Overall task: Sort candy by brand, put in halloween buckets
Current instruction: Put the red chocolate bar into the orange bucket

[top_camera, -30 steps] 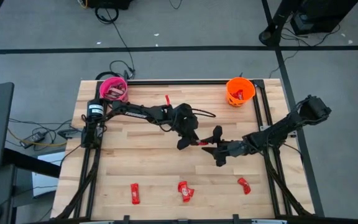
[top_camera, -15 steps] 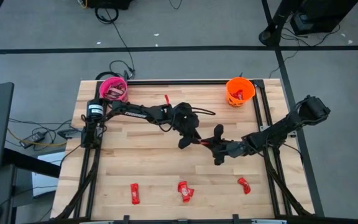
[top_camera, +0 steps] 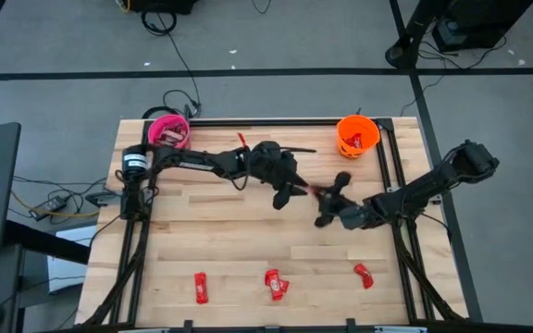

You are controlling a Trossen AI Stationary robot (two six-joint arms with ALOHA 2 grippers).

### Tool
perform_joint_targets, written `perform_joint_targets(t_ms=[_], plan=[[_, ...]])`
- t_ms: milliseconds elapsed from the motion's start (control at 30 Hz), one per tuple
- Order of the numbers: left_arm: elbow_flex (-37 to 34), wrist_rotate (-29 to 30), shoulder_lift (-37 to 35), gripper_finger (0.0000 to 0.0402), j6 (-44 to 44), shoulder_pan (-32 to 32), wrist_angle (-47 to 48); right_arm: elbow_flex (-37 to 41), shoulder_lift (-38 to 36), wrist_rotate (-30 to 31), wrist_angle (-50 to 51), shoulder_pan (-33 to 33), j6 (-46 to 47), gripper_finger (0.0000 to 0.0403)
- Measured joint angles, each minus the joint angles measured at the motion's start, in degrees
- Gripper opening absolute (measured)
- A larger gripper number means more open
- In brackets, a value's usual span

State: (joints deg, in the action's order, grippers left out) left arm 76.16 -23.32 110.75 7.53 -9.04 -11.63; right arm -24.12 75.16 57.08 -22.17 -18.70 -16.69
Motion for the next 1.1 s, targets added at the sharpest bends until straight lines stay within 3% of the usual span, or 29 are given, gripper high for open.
perform_joint_targets(t_ms=[100,267,500,700,800,933,1100], plan=[[-0.21,0.21,-3.42,0.0153,-0.87,-0.37,4.85,0.16,-3.84,6.83,0.90,3.41,3.77,0.0055],[-1.53,3.45,-11.19,0.0152,-6.54,-0.94,11.64,0.15,-12.90,12.03,7.61,11.37,6.76,0.0055],[-18.18,10.78,-23.36,0.0152,-5.04,0.91,6.34,0.13,-26.12,10.82,18.05,21.91,11.17,0.0056],[-32.71,13.91,-30.47,0.0152,2.51,3.28,-0.56,0.11,-33.37,3.60,34.63,29.10,25.37,0.0056],[-36.93,22.50,-32.22,0.0152,5.20,6.56,-3.63,0.11,-34.27,-2.60,38.54,33.77,30.05,0.0058],[-39.18,32.08,-31.91,0.0152,6.21,11.26,-3.59,0.11,-33.90,-12.25,38.07,39.60,30.76,0.0065],[-39.06,38.29,-31.40,0.0152,5.96,15.49,-2.10,0.11,-33.51,-14.99,36.05,47.08,28.44,0.0077]])
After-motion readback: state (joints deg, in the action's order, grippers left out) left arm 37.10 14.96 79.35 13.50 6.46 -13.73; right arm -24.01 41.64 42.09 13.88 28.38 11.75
